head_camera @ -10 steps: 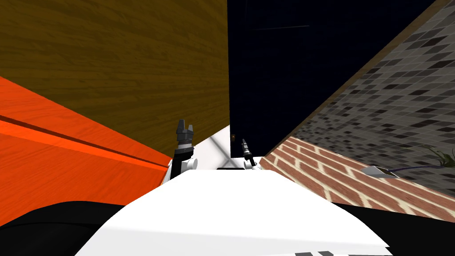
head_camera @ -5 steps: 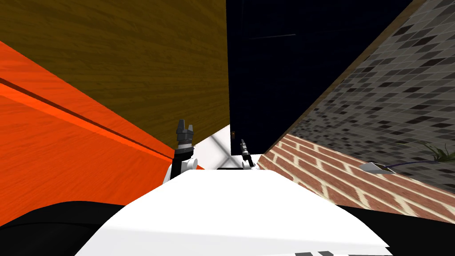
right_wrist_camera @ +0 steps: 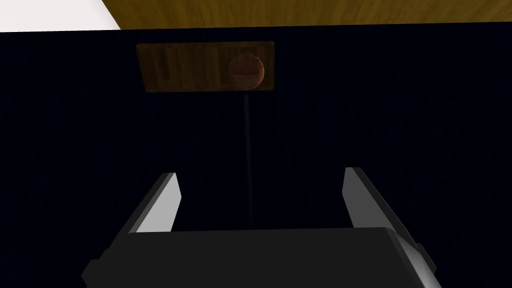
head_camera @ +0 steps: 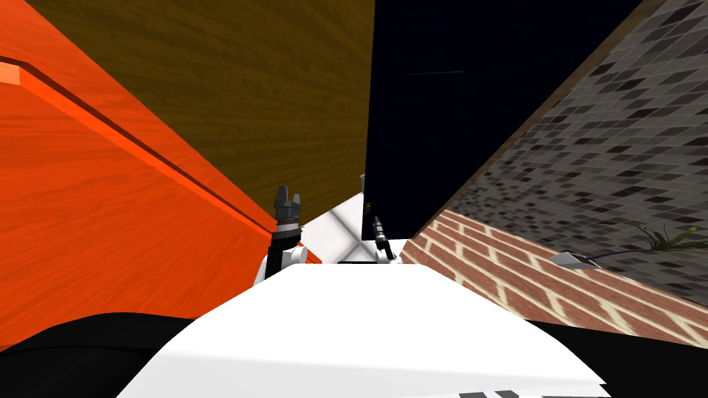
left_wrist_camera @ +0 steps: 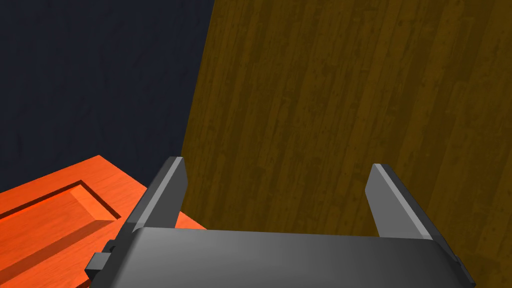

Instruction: Push the door open

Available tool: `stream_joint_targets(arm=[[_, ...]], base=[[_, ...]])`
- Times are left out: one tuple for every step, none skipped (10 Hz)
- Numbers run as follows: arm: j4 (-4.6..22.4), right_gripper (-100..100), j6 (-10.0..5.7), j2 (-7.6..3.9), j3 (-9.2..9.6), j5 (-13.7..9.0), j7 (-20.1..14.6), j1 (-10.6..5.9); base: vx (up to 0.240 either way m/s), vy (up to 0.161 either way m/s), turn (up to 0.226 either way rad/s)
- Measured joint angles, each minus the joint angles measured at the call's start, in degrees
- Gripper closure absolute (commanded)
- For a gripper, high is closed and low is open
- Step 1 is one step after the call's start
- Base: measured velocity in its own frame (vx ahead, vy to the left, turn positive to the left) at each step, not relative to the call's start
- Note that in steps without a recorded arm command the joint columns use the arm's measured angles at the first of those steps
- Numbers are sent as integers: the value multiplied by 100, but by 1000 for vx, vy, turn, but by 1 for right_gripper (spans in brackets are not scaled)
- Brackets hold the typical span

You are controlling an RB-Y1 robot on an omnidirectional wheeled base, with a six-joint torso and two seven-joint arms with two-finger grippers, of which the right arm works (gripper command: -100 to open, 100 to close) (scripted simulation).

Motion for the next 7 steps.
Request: stream_joint_targets(arm=[[73,-100,-28,-35,-11,-8,3,-43],[63,-100,-38,-99,-11,-12,5,-31],[40,-100,-26,-161,-16,-19,18,-22],[-97,-100,31,-218,-11,-20,44,53],[47,-100,-19,-264,-37,-42,71,-29],[136,-100,-74,-307,-55,-63,79,-83],[148,-100,-98,-321,-60,-75,82,-81]], base=[[102,-157,22],[157,-152,18],[220,-94,35],[247,-18,36],[232,14,34],[204,55,33],[173,112,31]])
